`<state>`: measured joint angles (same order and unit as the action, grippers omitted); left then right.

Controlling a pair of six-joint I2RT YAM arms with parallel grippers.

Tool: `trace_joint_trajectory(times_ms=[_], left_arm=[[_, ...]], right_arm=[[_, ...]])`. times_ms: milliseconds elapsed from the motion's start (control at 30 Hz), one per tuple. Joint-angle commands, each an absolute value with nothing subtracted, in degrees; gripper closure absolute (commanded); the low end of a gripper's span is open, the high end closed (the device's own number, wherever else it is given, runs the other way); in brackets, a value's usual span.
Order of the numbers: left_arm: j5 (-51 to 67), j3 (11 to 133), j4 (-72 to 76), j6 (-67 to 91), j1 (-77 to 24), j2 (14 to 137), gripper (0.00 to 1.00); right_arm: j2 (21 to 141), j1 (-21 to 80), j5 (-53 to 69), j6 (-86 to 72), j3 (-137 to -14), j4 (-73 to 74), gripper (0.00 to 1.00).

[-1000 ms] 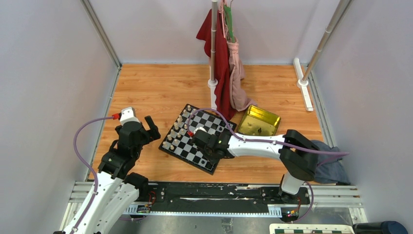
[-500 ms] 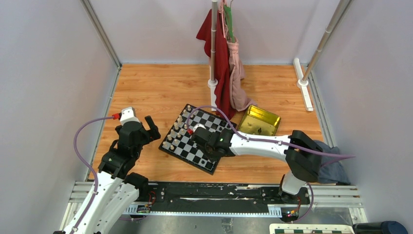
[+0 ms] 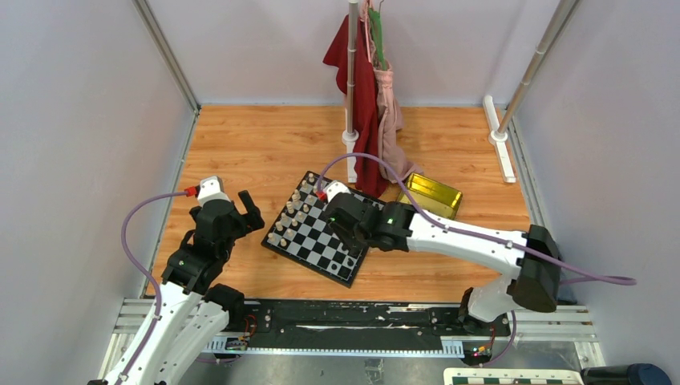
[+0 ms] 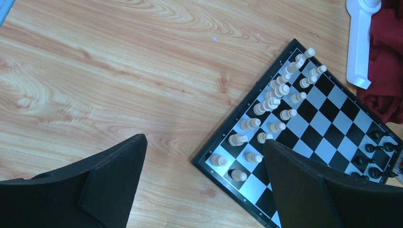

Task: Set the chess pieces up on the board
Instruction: Pick up the chess piece from the storage box.

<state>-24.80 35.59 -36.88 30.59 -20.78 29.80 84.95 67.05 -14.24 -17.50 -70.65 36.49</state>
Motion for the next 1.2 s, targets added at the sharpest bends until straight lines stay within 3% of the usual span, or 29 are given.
trace_joint_trajectory(times_ms=[0,300,533,800,1167], left_arm=[[-26.3,34.8,-36.4,31.0,-21.4,29.6,0.00],[-26.2,34.9,-36.5,31.0,-21.4,29.6,0.00],[-26.0,34.9,-36.5,30.9,-21.4,30.1,0.00],[-26.0,35.1,-36.7,30.8,-21.4,30.6,0.00],[-25.9,35.2,-36.9,30.7,-21.4,31.9,0.00]], right_arm=[[80.6,64.9,-23.5,-18.1,-71.4,41.6,0.57],[70.6,51.6,-30.7,-22.2,-64.1,42.3,0.49],[68.8,40.5,-29.2,-23.5,-58.8,40.4,0.42],[72.3,30.3,-25.2,-23.9,-55.3,34.9,0.42],[80.0,24.0,-20.7,-25.3,-53.2,29.7,0.48]])
